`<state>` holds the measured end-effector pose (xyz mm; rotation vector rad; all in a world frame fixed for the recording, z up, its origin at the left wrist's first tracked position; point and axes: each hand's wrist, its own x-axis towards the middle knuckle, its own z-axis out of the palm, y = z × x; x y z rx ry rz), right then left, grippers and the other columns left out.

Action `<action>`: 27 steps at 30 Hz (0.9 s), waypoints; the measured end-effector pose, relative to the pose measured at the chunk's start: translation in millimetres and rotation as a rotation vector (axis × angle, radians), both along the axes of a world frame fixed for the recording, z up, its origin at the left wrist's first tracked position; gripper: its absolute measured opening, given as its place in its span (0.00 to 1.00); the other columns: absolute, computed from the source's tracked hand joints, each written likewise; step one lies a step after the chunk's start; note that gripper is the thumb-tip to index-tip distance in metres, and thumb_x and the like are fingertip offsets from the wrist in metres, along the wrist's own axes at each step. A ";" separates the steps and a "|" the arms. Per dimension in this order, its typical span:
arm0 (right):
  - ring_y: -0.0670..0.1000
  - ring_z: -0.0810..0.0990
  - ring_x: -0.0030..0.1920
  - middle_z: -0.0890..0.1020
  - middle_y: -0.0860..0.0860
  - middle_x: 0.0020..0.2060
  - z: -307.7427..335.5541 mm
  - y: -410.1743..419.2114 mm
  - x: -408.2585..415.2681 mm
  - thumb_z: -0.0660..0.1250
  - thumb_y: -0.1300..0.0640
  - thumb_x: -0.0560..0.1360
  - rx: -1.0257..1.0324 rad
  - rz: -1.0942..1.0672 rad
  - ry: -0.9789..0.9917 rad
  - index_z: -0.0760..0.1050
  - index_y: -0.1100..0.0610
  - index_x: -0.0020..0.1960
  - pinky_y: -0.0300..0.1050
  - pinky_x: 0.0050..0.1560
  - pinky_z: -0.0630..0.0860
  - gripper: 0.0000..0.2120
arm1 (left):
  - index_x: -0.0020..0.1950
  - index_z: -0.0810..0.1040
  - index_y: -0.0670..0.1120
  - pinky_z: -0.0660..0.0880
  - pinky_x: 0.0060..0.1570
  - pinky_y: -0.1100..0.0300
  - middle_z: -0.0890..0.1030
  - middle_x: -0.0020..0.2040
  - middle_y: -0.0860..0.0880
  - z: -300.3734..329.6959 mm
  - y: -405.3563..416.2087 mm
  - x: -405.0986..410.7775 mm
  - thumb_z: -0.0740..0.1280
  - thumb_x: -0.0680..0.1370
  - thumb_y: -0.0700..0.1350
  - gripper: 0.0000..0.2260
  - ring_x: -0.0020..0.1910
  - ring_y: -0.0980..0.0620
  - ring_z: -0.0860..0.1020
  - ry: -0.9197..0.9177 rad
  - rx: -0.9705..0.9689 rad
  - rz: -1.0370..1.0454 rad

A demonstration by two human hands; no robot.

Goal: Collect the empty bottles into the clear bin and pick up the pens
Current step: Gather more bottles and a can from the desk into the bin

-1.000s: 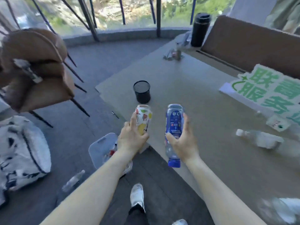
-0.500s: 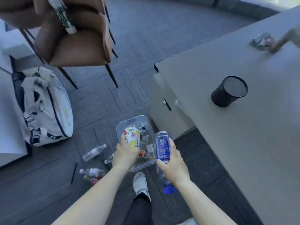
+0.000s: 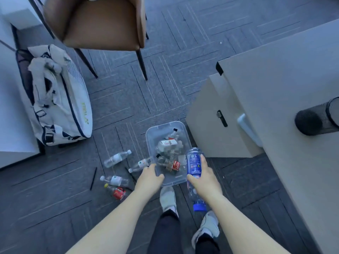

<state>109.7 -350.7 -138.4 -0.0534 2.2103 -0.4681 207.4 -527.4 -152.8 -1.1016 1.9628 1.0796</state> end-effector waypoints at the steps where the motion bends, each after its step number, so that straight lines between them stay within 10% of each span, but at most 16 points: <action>1: 0.55 0.75 0.56 0.70 0.54 0.64 -3.3 -3.2 -4.4 0.65 0.43 0.72 0.009 0.005 -0.002 0.40 0.40 0.78 0.56 0.55 0.76 0.44 | 0.73 0.64 0.50 0.73 0.49 0.54 0.70 0.68 0.45 0.4 0.4 1.5 0.61 0.76 0.52 0.25 0.58 0.44 0.76 0.003 -0.014 -0.009; 15: 0.61 0.71 0.67 0.65 0.58 0.72 -110.9 -63.1 -28.1 0.62 0.44 0.78 0.042 0.138 0.007 0.43 0.46 0.79 0.56 0.59 0.71 0.38 | 0.72 0.66 0.50 0.73 0.55 0.51 0.69 0.69 0.47 -47.2 -15.0 -13.3 0.60 0.79 0.50 0.21 0.63 0.46 0.72 0.105 -0.157 -0.118; 27: 0.56 0.74 0.62 0.67 0.54 0.71 0.5 14.0 -16.0 0.59 0.53 0.79 -0.043 -0.002 0.026 0.61 0.49 0.75 0.51 0.57 0.74 0.25 | 0.71 0.67 0.49 0.71 0.60 0.51 0.69 0.69 0.47 44.5 21.6 -56.1 0.60 0.79 0.49 0.20 0.65 0.46 0.71 0.268 -0.169 -0.236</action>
